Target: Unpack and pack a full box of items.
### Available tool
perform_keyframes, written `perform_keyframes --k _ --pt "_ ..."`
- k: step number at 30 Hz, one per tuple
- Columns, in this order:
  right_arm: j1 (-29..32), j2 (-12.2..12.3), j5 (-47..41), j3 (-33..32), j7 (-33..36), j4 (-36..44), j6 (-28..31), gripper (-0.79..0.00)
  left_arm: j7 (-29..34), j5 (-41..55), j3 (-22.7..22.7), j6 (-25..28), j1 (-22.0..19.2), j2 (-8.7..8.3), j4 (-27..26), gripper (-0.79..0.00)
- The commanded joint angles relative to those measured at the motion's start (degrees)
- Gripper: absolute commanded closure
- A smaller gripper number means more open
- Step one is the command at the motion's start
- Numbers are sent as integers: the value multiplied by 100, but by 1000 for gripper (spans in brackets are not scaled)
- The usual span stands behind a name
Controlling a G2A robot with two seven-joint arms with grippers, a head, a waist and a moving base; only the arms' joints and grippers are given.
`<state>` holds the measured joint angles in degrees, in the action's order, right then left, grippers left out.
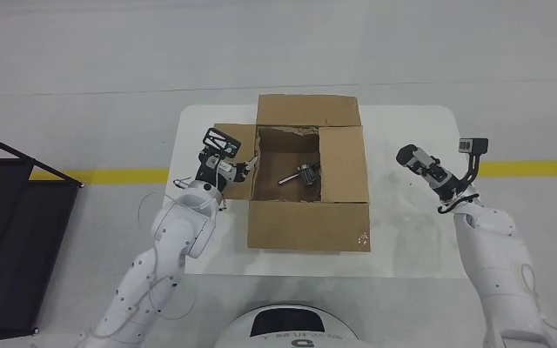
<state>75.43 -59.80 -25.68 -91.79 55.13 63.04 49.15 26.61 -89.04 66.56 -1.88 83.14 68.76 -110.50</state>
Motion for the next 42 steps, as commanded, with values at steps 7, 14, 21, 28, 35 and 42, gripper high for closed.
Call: perform_keyframes --k 7,14,21,28,35,42 --pt "0 0 0 0 0 0 0 -785 1 0 0 0 0 0 0 -785" --pt "-1 -4 276 3 -356 60 -228 -785 -93 -244 -44 -65 62 7 196 -785" --pt "-80 -51 1053 249 -1173 164 -816 -785 685 -490 -1043 999 -1020 182 1022 -785" --pt "-422 -122 1470 676 -1335 -273 -1301 -785 994 -576 -2086 1040 -1736 489 1567 -785" --pt "-576 -140 1123 849 -794 -537 -1112 -785 972 -396 -2554 789 -2174 764 2205 -785" --pt "-574 -133 812 921 -364 -534 -1053 -785 596 250 -2624 1122 -2511 941 2673 -785"
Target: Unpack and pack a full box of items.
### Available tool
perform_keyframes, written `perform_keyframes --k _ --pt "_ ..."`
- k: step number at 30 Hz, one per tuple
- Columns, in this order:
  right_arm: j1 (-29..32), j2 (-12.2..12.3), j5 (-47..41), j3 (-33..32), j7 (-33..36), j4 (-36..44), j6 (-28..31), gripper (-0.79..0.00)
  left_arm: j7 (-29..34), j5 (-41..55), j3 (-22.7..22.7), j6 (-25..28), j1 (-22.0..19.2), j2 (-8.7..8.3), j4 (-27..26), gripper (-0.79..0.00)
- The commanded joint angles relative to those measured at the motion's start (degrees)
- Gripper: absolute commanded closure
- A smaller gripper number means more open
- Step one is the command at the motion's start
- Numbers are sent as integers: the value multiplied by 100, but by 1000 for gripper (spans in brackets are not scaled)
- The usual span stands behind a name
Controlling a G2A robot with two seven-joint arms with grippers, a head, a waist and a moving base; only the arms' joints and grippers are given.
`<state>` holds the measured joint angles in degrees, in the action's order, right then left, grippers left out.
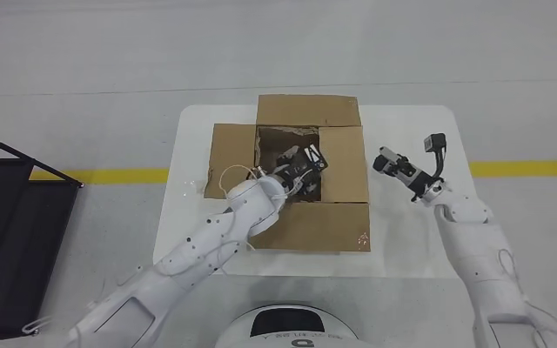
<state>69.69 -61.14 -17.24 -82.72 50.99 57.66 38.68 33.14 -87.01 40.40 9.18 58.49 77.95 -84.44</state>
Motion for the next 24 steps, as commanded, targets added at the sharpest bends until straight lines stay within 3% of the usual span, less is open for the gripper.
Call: perform_keyframes --k 1,5,12,17,20,24 --pt "-2 -2 -93 42 144 17 -25 -785 -133 76 -17 6 -86 44 120 -785" --pt "-31 1 -486 95 615 0 -118 -785 -589 222 42 -78 -157 104 225 -785" --pt "-130 38 -1223 85 1673 -142 -305 -785 -1558 -31 211 -18 48 64 -190 -785" --pt "-60 103 -1750 2 2193 42 -732 -785 -1866 -130 188 54 66 91 -378 -785" --pt "237 197 -2594 -326 2673 524 -1210 -785 -1722 -136 42 82 -78 169 -396 -785" --pt "906 357 -3497 -1369 2992 1052 -1529 -785 -1419 -65 -291 48 -425 358 -311 -785"
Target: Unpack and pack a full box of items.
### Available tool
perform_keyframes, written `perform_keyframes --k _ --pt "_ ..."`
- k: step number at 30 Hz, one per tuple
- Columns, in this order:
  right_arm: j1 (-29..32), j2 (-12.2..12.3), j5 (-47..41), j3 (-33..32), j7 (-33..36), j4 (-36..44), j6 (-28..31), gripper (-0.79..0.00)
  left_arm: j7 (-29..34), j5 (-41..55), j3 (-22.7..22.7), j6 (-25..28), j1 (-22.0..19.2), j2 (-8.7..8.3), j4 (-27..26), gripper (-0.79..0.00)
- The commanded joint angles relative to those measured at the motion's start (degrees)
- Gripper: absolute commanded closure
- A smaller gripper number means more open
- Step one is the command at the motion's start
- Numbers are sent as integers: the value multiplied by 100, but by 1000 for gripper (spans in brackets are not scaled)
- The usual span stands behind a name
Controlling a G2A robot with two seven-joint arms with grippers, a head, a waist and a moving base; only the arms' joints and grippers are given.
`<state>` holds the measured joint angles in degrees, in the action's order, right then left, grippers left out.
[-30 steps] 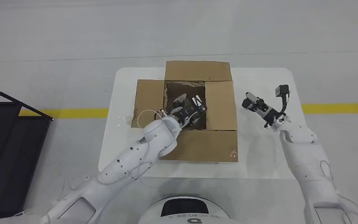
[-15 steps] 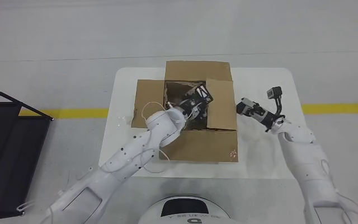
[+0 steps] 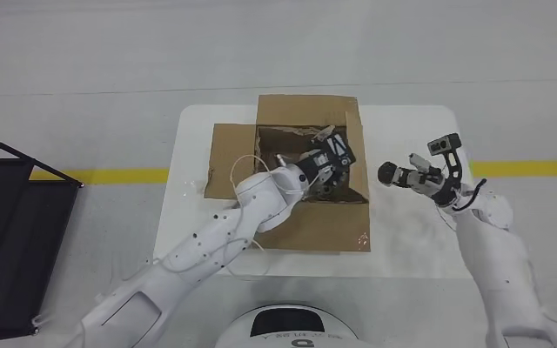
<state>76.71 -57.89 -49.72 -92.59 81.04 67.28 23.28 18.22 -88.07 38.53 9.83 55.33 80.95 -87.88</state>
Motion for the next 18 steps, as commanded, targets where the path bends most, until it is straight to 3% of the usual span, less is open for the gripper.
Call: perform_keyframes --k 1,8,18 --pt "378 54 -391 -626 27 203 -27 -785 140 97 -188 -31 -208 117 79 -785" --pt "1313 55 -1051 -2118 282 652 -283 -785 542 649 -753 -85 -960 598 586 -785" --pt "1803 -115 -754 -2790 198 1209 -199 -785 924 1082 -1565 -179 -1819 1430 1980 -785"
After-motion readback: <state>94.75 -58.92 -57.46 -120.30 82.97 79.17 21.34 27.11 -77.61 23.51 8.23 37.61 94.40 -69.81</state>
